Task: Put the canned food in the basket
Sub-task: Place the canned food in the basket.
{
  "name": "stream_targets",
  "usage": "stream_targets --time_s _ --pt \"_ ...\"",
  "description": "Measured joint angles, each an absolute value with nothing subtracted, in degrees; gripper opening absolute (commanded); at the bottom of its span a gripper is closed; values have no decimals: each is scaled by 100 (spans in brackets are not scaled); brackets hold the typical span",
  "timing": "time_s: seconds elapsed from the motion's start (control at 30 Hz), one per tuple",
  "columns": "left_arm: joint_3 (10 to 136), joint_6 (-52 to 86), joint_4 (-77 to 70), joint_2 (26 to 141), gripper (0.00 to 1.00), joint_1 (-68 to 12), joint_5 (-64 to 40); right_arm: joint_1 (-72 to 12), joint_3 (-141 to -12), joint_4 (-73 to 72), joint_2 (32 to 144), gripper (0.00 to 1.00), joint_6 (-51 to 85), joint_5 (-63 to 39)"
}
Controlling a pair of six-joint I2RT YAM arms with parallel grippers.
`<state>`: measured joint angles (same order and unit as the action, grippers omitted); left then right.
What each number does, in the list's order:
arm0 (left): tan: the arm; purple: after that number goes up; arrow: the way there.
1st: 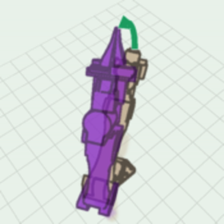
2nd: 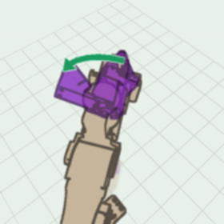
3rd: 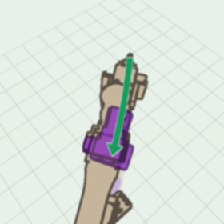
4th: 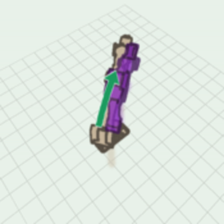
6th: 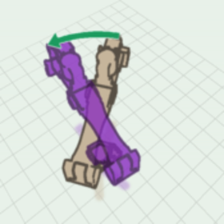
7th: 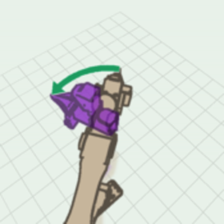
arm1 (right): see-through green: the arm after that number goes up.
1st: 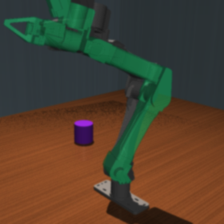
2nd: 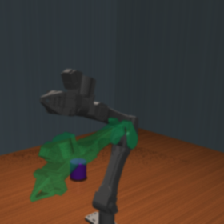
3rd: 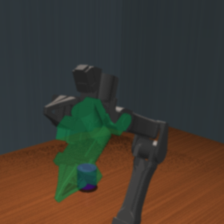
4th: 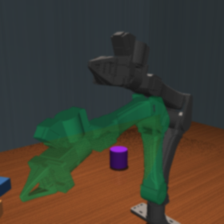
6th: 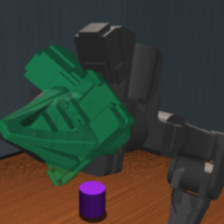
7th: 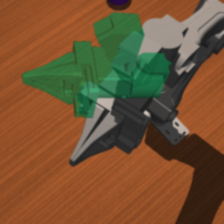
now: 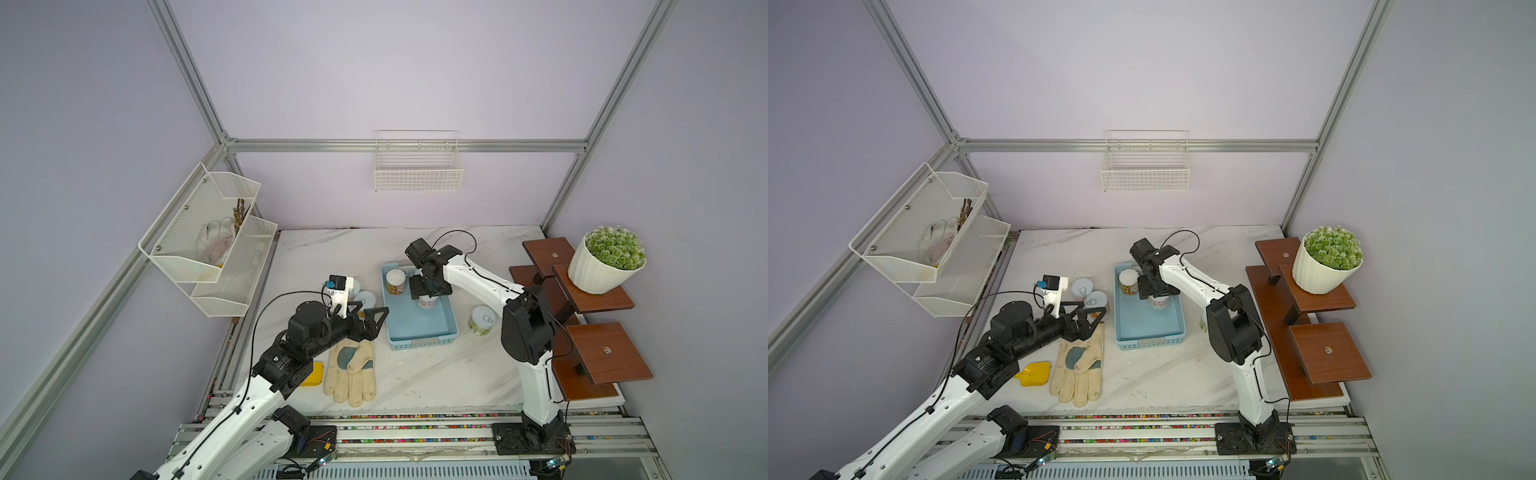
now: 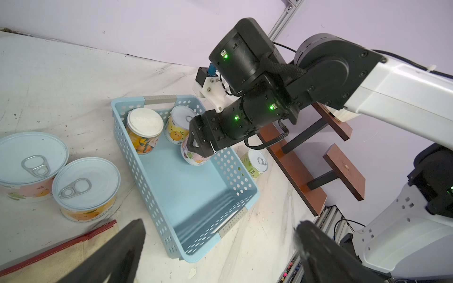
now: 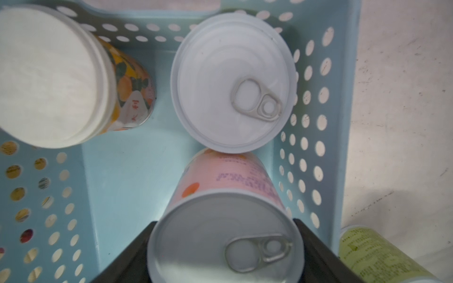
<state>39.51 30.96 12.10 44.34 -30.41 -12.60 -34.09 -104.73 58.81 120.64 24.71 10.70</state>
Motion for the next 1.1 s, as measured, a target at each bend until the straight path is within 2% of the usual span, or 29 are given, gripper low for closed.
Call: stream_targets --time_s 0.7,0.77,0.9,1.0,1.1 --pt "3951 3096 1203 4534 100 -3039 -1406 -3218 -10481 5795 12420 2 2327 923" --pt "3951 3098 1203 4534 100 -3039 -1415 -3214 -10475 5787 12422 14 2327 917" --pt "3951 3096 1203 4534 100 -3039 -1420 -3208 -10457 5763 12420 49 2331 913" --pt "3951 3098 1203 4534 100 -3039 -1426 -3208 -10455 5749 12420 69 2351 915" --pt "3951 3098 1203 4543 100 -3039 -1439 -3203 -10455 5745 12422 80 2368 913"
